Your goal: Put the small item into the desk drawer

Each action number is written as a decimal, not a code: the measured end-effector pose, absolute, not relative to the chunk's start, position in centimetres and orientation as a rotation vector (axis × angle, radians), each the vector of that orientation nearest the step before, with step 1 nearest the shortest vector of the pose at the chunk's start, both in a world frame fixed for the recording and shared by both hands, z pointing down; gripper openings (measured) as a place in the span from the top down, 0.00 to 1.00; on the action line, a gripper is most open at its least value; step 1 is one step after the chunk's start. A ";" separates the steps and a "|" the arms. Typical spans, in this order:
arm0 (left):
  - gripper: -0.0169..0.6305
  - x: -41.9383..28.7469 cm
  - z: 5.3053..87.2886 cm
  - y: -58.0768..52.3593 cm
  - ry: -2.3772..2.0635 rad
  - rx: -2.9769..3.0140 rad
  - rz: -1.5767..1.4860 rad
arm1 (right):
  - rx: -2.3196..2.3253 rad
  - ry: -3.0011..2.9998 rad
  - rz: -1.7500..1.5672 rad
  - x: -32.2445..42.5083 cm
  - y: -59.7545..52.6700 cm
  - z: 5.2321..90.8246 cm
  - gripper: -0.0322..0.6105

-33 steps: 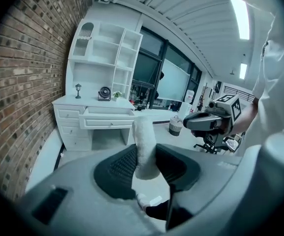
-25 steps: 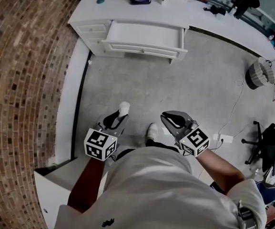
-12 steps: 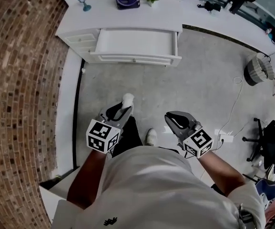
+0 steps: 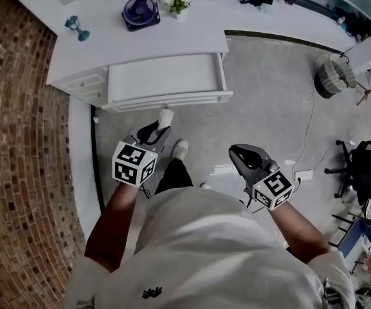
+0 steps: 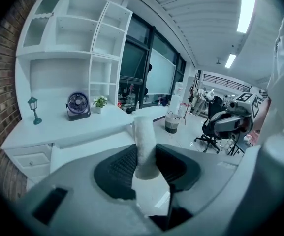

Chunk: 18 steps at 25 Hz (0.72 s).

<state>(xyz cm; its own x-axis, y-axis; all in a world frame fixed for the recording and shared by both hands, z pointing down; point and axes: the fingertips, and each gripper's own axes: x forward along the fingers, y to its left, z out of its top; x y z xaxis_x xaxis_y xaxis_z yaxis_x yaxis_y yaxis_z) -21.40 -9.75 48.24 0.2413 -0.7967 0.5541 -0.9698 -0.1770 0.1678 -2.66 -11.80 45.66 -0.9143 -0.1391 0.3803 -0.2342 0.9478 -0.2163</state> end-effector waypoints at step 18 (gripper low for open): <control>0.79 -28.7 61.8 -32.8 -1.222 2.145 0.916 | 0.785 -2.569 0.507 -5.7 -22.5 46.0 0.89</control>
<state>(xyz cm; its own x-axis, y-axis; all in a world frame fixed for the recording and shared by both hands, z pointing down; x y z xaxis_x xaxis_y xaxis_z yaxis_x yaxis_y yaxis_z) -28.67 -32.83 61.85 0.3700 -0.5387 0.7569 -0.8776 -0.4701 0.0944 -5.71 -22.48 45.98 -0.7598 -0.4441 0.4748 -0.5912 0.7758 -0.2205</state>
